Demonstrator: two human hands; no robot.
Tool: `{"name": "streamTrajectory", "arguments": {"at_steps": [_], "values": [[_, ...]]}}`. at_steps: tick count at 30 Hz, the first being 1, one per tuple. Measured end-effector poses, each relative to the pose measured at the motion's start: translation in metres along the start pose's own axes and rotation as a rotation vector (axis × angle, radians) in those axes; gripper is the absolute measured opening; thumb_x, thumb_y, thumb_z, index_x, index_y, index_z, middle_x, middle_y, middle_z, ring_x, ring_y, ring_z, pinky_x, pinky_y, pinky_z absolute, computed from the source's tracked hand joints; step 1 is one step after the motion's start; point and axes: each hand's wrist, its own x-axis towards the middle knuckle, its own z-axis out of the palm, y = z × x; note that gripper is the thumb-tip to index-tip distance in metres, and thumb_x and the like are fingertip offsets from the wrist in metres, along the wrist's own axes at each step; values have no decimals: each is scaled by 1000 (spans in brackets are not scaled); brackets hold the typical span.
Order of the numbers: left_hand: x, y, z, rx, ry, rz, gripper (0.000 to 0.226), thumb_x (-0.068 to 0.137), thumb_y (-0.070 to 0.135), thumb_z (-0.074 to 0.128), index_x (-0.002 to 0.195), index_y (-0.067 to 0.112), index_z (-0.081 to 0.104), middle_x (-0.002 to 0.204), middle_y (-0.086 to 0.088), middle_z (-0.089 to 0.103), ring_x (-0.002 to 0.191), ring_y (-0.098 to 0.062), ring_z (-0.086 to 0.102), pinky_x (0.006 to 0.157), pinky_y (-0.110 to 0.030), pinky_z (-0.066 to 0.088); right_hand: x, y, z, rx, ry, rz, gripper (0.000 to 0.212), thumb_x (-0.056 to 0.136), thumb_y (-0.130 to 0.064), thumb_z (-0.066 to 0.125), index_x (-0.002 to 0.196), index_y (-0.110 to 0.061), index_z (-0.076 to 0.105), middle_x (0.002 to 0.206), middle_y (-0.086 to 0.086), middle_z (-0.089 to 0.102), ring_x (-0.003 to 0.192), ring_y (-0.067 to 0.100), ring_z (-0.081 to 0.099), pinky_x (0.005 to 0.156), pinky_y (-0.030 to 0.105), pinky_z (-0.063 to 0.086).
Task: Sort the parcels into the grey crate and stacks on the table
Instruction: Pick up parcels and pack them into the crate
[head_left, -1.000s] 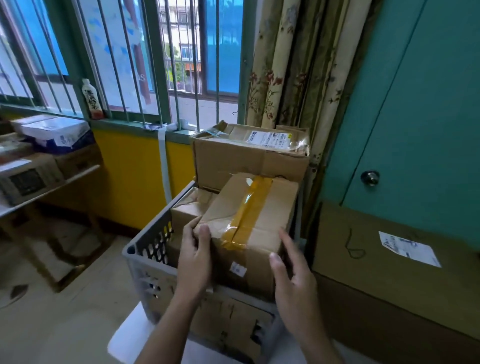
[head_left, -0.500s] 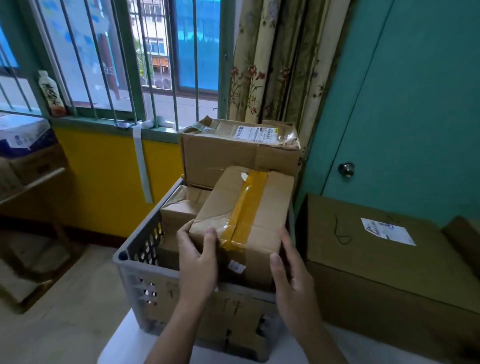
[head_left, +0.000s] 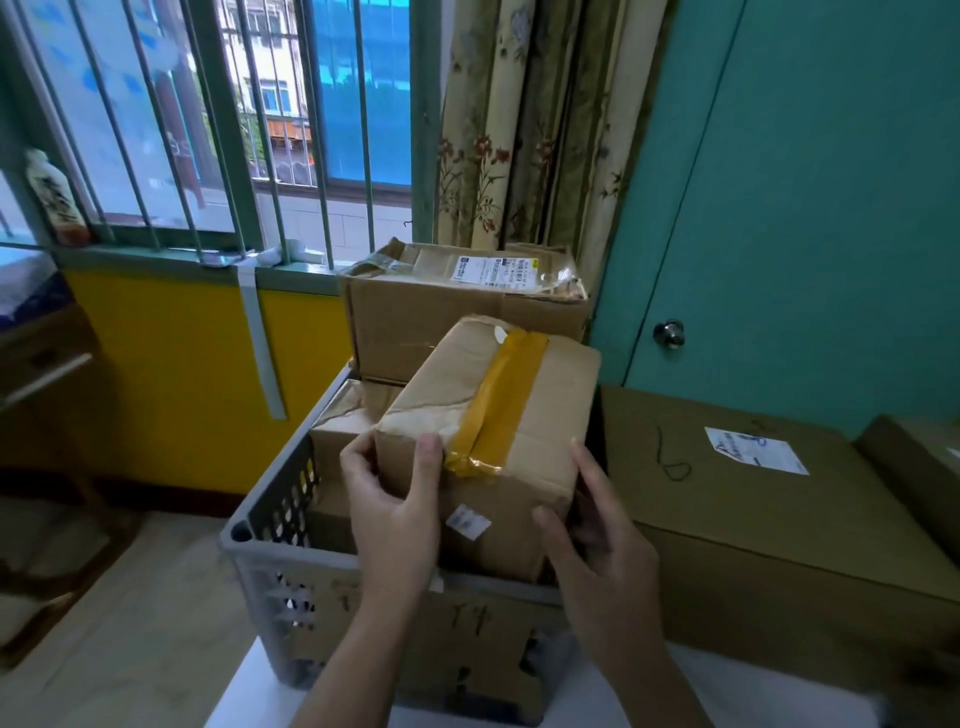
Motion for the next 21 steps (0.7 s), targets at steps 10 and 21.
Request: {"name": "streamTrajectory", "arguments": {"at_steps": [10,21], "values": [[37,49,22,98,-64,116,57,77,69,49,120,32,39,117,5,56,106,-6,56,75,-12,46,13,-36,11,14,253,-155,38,92,-56,52,129,-50,46,102,-53,55,96,-20,59,70,3,47],[107,60,-12,-49,-208,62,58,75,67,65,115,25,61,108,-1,66,108,-19,62,101,-43,49,26,-57,47,-83,256,13,128,31,-73,74,144,-49,21,154,-15,19,144,15,26,114,42,32]]}}
